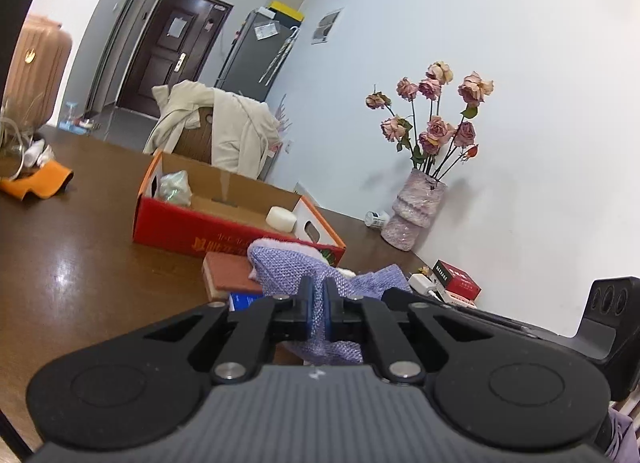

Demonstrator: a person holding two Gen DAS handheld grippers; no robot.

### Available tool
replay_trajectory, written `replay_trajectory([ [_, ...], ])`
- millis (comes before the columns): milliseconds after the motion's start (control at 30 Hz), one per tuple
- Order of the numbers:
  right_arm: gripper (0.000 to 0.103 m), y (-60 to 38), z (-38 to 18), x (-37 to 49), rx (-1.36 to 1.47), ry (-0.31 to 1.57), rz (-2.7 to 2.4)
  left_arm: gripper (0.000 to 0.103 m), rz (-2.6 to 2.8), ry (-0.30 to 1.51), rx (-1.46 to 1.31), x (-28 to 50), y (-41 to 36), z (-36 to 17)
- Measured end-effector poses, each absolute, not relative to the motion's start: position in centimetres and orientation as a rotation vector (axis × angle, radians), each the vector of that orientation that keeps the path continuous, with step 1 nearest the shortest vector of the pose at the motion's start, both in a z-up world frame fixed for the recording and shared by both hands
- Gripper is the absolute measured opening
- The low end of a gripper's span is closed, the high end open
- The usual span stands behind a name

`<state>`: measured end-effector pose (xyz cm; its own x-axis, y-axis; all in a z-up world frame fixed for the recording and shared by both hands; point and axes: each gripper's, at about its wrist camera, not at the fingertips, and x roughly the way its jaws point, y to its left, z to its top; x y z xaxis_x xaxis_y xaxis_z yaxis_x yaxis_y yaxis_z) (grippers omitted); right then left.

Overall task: Organize soft objects
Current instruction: 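Carry the lavender cloth into the box and release it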

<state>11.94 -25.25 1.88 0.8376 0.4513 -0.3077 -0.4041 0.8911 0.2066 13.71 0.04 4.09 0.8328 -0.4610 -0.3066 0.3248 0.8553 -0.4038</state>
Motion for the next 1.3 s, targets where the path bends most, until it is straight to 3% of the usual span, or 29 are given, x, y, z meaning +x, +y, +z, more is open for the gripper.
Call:
replay_trajectory([
  [267,0.008,-25.0,4.2,15.3,0.149,0.341,0.447,0.005,-0.455,0.391,-0.323,20.2,0.4,8.2],
  [533,0.007,-24.7,8.8,28.5,0.145,0.369,0.469,0.005,-0.427,0.439,-0.295,35.3,0.3,10.7],
  [733,0.007,-22.6,7.8,44.0,0.15,0.533,0.46,0.005,-0.351,0.557,-0.301,48.9,0.2,7.4],
  [967,0.007,-20.6,0.5,56.9,0.209,0.748,0.385,0.005,-0.204,0.726,-0.241,58.4,-0.3,0.7],
  [1067,0.008,-19.6,-2.1,58.8,0.2,0.795,0.365,0.009,-0.142,0.75,-0.209,59.3,-0.3,-0.6],
  [1167,0.016,-18.9,-3.6,59.5,0.195,0.82,0.341,0.013,-0.155,0.764,-0.214,59.1,-0.1,-0.6],
  [1267,0.028,-19.1,-3.6,59.5,0.212,0.827,0.332,0.038,-0.16,0.729,-0.201,57.7,-0.3,1.2],
  [1300,0.032,-19.4,-3.2,59.2,0.219,0.825,0.331,0.038,-0.164,0.709,-0.197,57.0,-0.4,2.2],
])
